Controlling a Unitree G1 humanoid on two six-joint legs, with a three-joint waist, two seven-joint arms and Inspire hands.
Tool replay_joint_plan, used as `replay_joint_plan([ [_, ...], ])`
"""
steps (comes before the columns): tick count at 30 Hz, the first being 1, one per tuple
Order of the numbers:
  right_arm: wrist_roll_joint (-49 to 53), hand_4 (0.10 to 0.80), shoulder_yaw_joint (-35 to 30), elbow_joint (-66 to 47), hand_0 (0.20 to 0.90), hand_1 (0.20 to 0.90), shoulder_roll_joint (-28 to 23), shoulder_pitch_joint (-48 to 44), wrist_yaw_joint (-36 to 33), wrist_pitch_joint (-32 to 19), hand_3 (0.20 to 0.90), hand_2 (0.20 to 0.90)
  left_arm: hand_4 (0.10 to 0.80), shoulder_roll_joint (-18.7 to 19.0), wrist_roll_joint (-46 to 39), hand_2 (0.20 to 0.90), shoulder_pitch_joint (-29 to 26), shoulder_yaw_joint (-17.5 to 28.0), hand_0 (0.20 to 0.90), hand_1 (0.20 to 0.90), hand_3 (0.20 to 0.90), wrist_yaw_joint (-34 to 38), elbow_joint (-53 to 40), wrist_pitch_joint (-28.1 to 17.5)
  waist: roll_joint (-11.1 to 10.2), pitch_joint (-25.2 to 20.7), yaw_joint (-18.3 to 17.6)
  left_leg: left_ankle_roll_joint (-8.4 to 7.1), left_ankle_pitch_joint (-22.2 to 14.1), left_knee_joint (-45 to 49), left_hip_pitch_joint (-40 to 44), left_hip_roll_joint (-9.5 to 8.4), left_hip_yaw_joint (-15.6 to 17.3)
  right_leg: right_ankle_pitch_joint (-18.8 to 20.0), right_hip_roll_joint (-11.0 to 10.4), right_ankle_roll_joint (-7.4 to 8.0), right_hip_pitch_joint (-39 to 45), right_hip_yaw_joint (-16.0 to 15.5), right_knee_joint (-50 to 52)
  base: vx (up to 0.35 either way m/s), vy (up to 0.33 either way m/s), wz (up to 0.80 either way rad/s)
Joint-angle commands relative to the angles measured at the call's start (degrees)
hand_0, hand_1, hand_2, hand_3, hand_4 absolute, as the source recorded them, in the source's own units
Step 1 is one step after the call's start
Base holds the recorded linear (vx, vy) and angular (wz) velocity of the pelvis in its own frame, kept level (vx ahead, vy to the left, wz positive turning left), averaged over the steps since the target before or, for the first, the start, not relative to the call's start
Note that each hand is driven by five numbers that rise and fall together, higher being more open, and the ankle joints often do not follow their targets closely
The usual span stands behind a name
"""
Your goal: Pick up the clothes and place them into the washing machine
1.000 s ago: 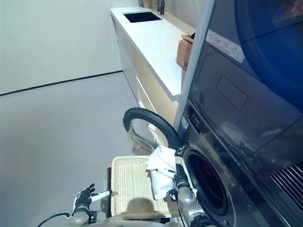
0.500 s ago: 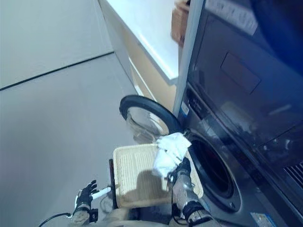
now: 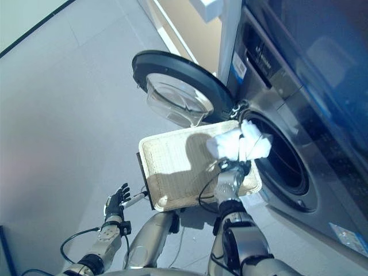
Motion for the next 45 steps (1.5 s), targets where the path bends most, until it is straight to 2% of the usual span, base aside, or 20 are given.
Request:
replay_joint_plan([
  [1, 0.0, 0.300, -1.3, -7.4, 0.200, 0.200, -3.4, -4.6, -0.4, -7.6, 0.200, 0.200, 0.800, 2.8, -1.9, 0.900, 0.3, -0.1, 0.900, 0.900, 0.900, 1.4, -1.7, -3.3, 2.7, -2.9, 0.2, -3.88, -4.9, 11.5, -7.7, 0.14, -2.4, -2.8, -1.9, 1.97, -1.9, 0.0, 4.7, -0.048, 0.102, -0.19],
  [3, -0.2, 0.300, -2.3, -8.2, 0.200, 0.200, -4.3, -5.5, -0.8, -8.7, 0.200, 0.200, 0.800, 2.8, -2.2, 0.900, 0.1, 0.0, 0.900, 0.900, 0.900, 1.3, -2.1, -3.3, 3.3, -2.7, 0.3, -3.65, -5.3, 12.6, -8.6, 0.00, -2.4, -3.0, -1.7, 1.92, -3.3, 0.6, 5.9, -0.036, 0.053, -0.19],
  [6, 0.1, 0.300, -4.9, -8.1, 0.200, 0.200, -7.9, -9.2, -1.3, -10.5, 0.200, 0.200, 0.800, 3.0, -2.4, 0.900, 0.2, -0.6, 0.900, 0.900, 0.900, 1.0, -1.3, -3.4, 4.9, -2.1, -0.4, -2.35, -6.0, 14.9, -11.6, -0.93, -3.3, -3.3, -0.6, 1.07, -6.7, 3.1, 7.9, -0.047, 0.046, -0.12],
  [13, 0.6, 0.300, -7.2, -4.8, 0.200, 0.200, -13.1, -13.2, -3.5, -11.9, 0.200, 0.200, 0.800, 2.4, -3.1, 0.900, 0.6, -1.4, 0.900, 0.900, 0.900, 0.7, -1.1, -3.2, 7.1, -1.9, -0.6, -1.33, -7.8, 18.3, -14.3, -1.36, -2.8, -4.7, 0.5, -0.12, -10.4, 6.3, 10.8, -0.001, 0.047, -0.15],
  [17, 0.3, 0.300, -7.7, -4.2, 0.200, 0.200, -15.7, -14.9, -3.7, -11.6, 0.200, 0.200, 0.800, 2.1, -3.3, 0.900, 0.7, -2.1, 0.900, 0.900, 0.900, 0.3, -1.2, -3.4, 8.0, -2.0, -0.6, -1.21, -8.7, 19.4, -15.2, -1.27, -2.1, -5.2, 0.8, -0.24, -11.9, 7.5, 12.1, -0.003, 0.049, -0.25],
  [18, 0.2, 0.300, -8.0, -3.8, 0.200, 0.200, -17.5, -16.5, -3.7, -11.9, 0.200, 0.200, 0.800, 1.9, -3.7, 0.900, 1.2, -2.4, 0.900, 0.900, 0.900, -0.1, -1.9, -3.8, 8.9, -2.4, -0.5, -1.29, -8.9, 19.1, -15.2, -1.33, -1.8, -5.4, 0.8, -0.24, -12.5, 8.0, 12.2, 0.108, 0.071, -0.28],
  [19, 0.3, 0.300, -7.9, -3.5, 0.200, 0.200, -17.7, -16.8, -3.7, -11.8, 0.200, 0.200, 0.800, 1.8, -3.8, 0.900, 1.0, -2.4, 0.900, 0.900, 0.900, -0.1, -1.9, -3.8, 8.9, -2.9, 0.0, -1.53, -10.2, 19.1, -14.8, -1.57, -2.5, -6.6, 0.9, 0.01, -12.2, 8.5, 12.4, 0.001, 0.066, -0.29],
  [20, 0.0, 0.300, -8.4, -2.6, 0.200, 0.200, -20.1, -18.0, -3.7, -11.5, 0.200, 0.200, 0.800, 1.8, -3.8, 0.900, 1.2, -2.5, 0.900, 0.900, 0.900, -0.3, -2.4, -3.9, 9.3, -2.8, -0.2, -1.38, -8.6, 18.7, -15.5, -1.39, -1.6, -5.2, 0.7, -0.23, -12.9, 8.3, 12.0, 0.008, 0.034, -0.22],
  [21, -0.3, 0.300, -8.3, -1.9, 0.200, 0.200, -21.6, -19.0, -3.9, -11.7, 0.200, 0.200, 0.800, 1.8, -4.0, 0.900, 1.3, -2.5, 0.900, 0.900, 0.900, -0.4, -2.6, -4.1, 9.6, -3.1, 0.0, -1.39, -8.9, 18.6, -15.4, -1.45, -1.6, -5.4, 0.7, -0.20, -13.0, 8.5, 11.9, 0.013, 0.054, -0.10],
  [22, -0.9, 0.300, -7.6, -1.0, 0.200, 0.200, -24.6, -21.1, -4.4, -11.7, 0.200, 0.200, 0.800, 2.2, -4.0, 0.900, 1.6, -2.5, 0.900, 0.900, 0.900, -0.5, -3.2, -4.4, 9.9, -4.0, 0.7, -1.63, -10.1, 18.3, -15.0, -1.74, -2.4, -6.7, 0.7, 0.02, -12.7, 9.1, 12.0, 0.018, 0.034, -0.08],
  [23, -0.9, 0.300, -7.6, -0.7, 0.200, 0.200, -25.1, -21.4, -4.4, -11.6, 0.200, 0.200, 0.800, 2.0, -4.0, 0.900, 1.5, -2.6, 0.900, 0.900, 0.900, -0.4, -3.4, -4.3, 10.1, -3.6, 0.6, -1.39, -8.8, 18.3, -15.6, -1.46, -1.5, -5.4, 0.7, -0.20, -13.3, 8.7, 11.8, 0.014, 0.023, -0.14],
  [27, -4.0, 0.300, -5.6, -2.0, 0.200, 0.200, -30.6, -24.9, -6.3, -11.4, 0.200, 0.200, 0.800, 2.6, -3.9, 0.900, 2.1, -2.8, 0.900, 0.900, 0.900, -0.4, -3.2, -4.2, 10.9, -4.8, 0.8, -1.79, -8.4, 16.4, -15.0, -1.94, -1.5, -5.2, 0.3, -0.21, -13.0, 8.9, 10.7, 0.010, 0.014, -0.05],
  [30, -3.9, 0.300, -4.9, -1.7, 0.200, 0.200, -32.2, -27.3, -7.3, -12.3, 0.200, 0.200, 0.800, 2.7, -4.3, 0.900, 2.3, -3.0, 0.900, 0.900, 0.900, -0.4, -3.1, -4.3, 11.4, -5.2, 0.9, -1.95, -8.0, 15.2, -14.3, -2.19, -1.5, -5.1, 0.1, -0.13, -12.7, 9.0, 10.1, 0.027, 0.037, 0.03],
  [34, -9.4, 0.300, -2.8, -5.1, 0.200, 0.200, -36.3, -30.5, -11.9, -11.9, 0.200, 0.200, 0.800, 2.9, -4.7, 0.900, 2.7, -3.0, 0.900, 0.900, 0.900, -0.1, -4.2, -4.6, 12.4, -5.8, 0.9, -2.10, -7.4, 12.8, -13.3, -2.87, -0.8, -4.3, -0.4, 0.21, -12.4, 9.9, 8.4, 0.037, 0.059, -0.04],
  [38, -12.6, 0.300, 1.0, -5.8, 0.200, 0.200, -41.3, -33.6, -11.7, -10.1, 0.200, 0.200, 0.800, 3.6, -4.5, 0.900, 3.1, -2.4, 0.900, 0.900, 0.900, -0.2, -5.3, -5.2, 12.9, -6.6, 1.0, -2.54, -6.8, 10.8, -12.1, -3.47, -0.8, -3.6, -1.3, 0.53, -11.4, 9.9, 6.7, 0.046, 0.036, -0.02],
  [41, -14.1, 0.300, 3.9, -6.0, 0.200, 0.200, -43.2, -35.6, -11.0, -9.0, 0.200, 0.200, 0.800, 3.8, -4.5, 0.900, 3.2, -2.2, 0.900, 0.900, 0.900, -0.4, -5.1, -5.3, 12.7, -6.9, 0.8, -2.72, -6.3, 9.7, -11.4, -3.51, -0.7, -3.1, -1.5, 0.70, -10.8, 9.8, 5.6, 0.043, 0.007, -0.04],
  [42, -14.2, 0.686, 4.5, -6.0, 0.741, 0.741, -43.6, -35.9, -11.0, -8.8, 0.741, 0.741, 0.800, 3.8, -4.6, 0.900, 3.2, -2.1, 0.900, 0.900, 0.900, -0.5, -5.0, -5.3, 12.6, -7.0, 0.8, -2.78, -6.2, 9.3, -11.2, -3.54, -0.7, -2.9, -1.6, 0.71, -10.5, 9.8, 5.3, 0.050, -0.004, -0.05],
  [43, -14.3, 0.800, 5.3, -5.4, 0.900, 0.900, -44.3, -36.3, -10.9, -8.5, 0.900, 0.900, 0.800, 4.0, -4.8, 0.900, 3.1, -1.9, 0.900, 0.900, 0.900, -0.5, -5.1, -5.3, 12.5, -7.2, 0.8, -2.88, -6.1, 8.7, -10.9, -3.59, -0.7, -2.7, -1.6, 0.78, -10.2, 9.7, 4.8, 0.048, -0.002, -0.04],
  [45, -13.8, 0.800, 5.8, -5.9, 0.900, 0.900, -44.0, -36.6, -10.6, -8.2, 0.900, 0.900, 0.800, 3.9, -5.0, 0.900, 3.2, -2.2, 0.900, 0.900, 0.900, -0.7, -4.9, -5.4, 12.2, -7.5, 0.5, -3.08, -5.7, 7.5, -10.1, -3.69, -0.6, -2.3, -1.8, 0.91, -9.3, 9.6, 3.6, 0.053, 0.003, -0.02],
])
